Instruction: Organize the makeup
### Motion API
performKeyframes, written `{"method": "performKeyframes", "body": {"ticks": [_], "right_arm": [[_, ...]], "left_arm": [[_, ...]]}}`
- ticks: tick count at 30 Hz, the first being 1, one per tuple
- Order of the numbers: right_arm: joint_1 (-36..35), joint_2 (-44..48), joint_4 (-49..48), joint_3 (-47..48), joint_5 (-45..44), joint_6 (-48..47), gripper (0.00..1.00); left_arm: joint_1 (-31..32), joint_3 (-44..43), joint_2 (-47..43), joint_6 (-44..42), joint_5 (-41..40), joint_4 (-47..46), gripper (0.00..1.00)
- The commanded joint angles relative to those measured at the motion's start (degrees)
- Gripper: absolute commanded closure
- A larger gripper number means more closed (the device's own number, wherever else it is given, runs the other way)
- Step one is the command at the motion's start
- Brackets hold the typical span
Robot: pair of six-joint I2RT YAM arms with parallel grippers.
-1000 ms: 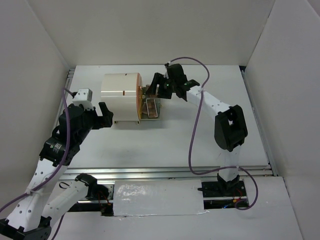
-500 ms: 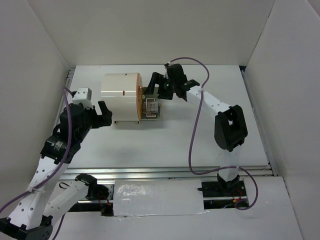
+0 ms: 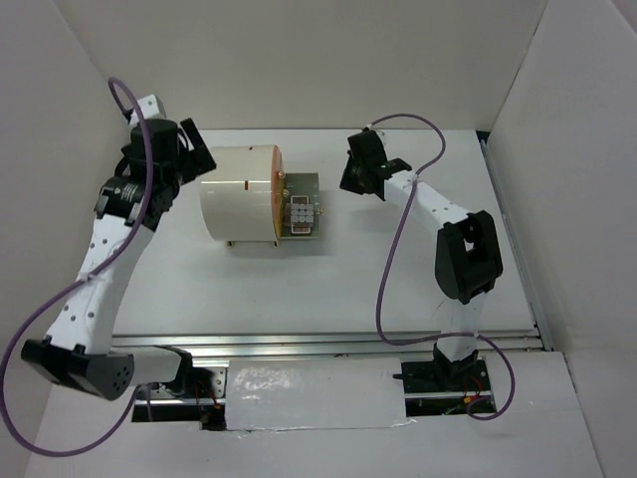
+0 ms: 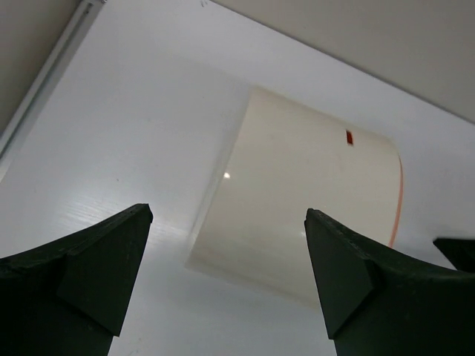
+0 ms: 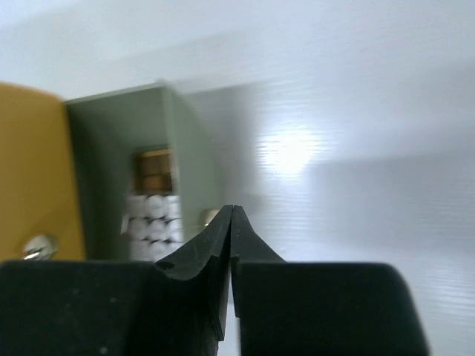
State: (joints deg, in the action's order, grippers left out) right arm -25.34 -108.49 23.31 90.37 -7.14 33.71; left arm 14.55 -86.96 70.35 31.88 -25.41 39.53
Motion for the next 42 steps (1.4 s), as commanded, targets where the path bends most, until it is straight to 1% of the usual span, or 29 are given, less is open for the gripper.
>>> {"method": "performKeyframes", "body": {"ticks": [1,2,3,4,5,6,7,8,9,10,11,12,13,14,15,16,19,24,28,34,37,42], "right_arm": [[1.17,-1.55,3.24,1.31,-4.99,-2.42,1.00],[1.26,-1.55,2.88,0.87,-4.91,-2.77,0.98],[1.26,-1.55,2.27,0.51,-4.90,-3.04,0.98],[1.17,-1.73,2.09,-0.01,-4.99,-3.48,0.98],[1.17,-1.99,2.00,-0.02,-5.17,-3.57,0.98],[1.26,-2.69,2.35,0.42,-5.60,-4.00,0.99],[1.17,-3.13,2.27,0.51,-4.91,-4.44,0.99],[1.17,-3.57,2.09,0.77,-4.12,-4.79,1.00],[1.09,-4.10,2.00,1.04,-2.81,-5.15,1.00],[1.17,-5.23,1.83,1.30,-1.66,-5.24,1.00],[1.09,-5.68,1.74,1.39,-0.52,-5.41,1.00],[1.17,-6.38,1.13,1.13,0.79,-5.15,1.00],[1.17,-6.56,0.69,0.78,1.68,-5.15,1.00],[1.17,-6.65,-0.01,0.25,2.30,-5.15,1.00],[1.17,-6.82,-1.15,-0.71,3.43,-5.15,1.00],[1.17,-7.09,-1.51,-0.81,4.49,-5.32,1.00],[1.09,-8.49,-1.69,-0.72,8.44,-5.68,1.00],[1.00,-8.06,-4.75,-2.91,11.35,-3.22,1.00],[1.00,-8.49,-5.29,-1.78,14.25,-2.69,0.99],[0.47,-10.95,-5.55,1.48,19.26,-1.64,0.98],[-0.14,-11.92,-5.73,2.80,21.46,-0.85,0.98],[-1.11,-12.36,-8.28,3.41,24.89,1.61,0.98]], "left_arm": [[-3.99,-5.67,6.19,-0.75,-0.35,-0.23,0.02],[-4.09,-6.55,8.21,-2.07,0.44,-3.03,0.03],[-4.09,-6.91,9.18,-4.00,-0.16,-4.01,0.03],[-4.78,-7.43,10.06,-4.19,-0.86,-4.46,0.02],[-5.49,-8.48,11.99,-4.71,-0.35,-5.59,0.04],[-6.19,-8.84,12.88,-5.94,2.79,-6.30,0.06],[-7.68,-9.10,13.67,-5.95,3.86,-6.74,0.07],[-8.30,-8.67,14.89,-6.82,5.62,-9.18,0.12],[-8.83,-8.23,15.43,-7.18,9.03,-10.68,0.13],[-9.44,-7.10,16.22,-7.27,9.67,-12.01,0.12],[-9.54,-6.22,16.49,-8.14,10.37,-15.50,0.12],[-9.71,-4.90,16.92,-8.15,9.94,-16.84,0.10],[-10.06,-4.89,17.19,-8.32,10.46,-18.33,0.11],[-10.59,-3.32,17.37,-9.19,12.29,-20.09,0.13],[-11.55,-2.44,17.46,-9.55,16.84,-23.85,0.13],[-11.82,-1.64,17.46,-9.90,19.23,-25.54,0.16],[-12.00,0.99,17.54,-11.22,23.90,-28.88,0.16],[-12.00,5.04,17.81,-10.88,24.88,-30.65,0.17],[-11.91,9.51,17.46,-9.29,26.37,-31.70,0.18],[-11.91,13.21,14.03,-5.08,25.67,-32.32,0.14],[-11.82,15.14,12.19,-4.11,23.13,-32.94,0.11],[-11.47,15.59,11.13,-3.66,21.54,-32.59,0.08]]}}
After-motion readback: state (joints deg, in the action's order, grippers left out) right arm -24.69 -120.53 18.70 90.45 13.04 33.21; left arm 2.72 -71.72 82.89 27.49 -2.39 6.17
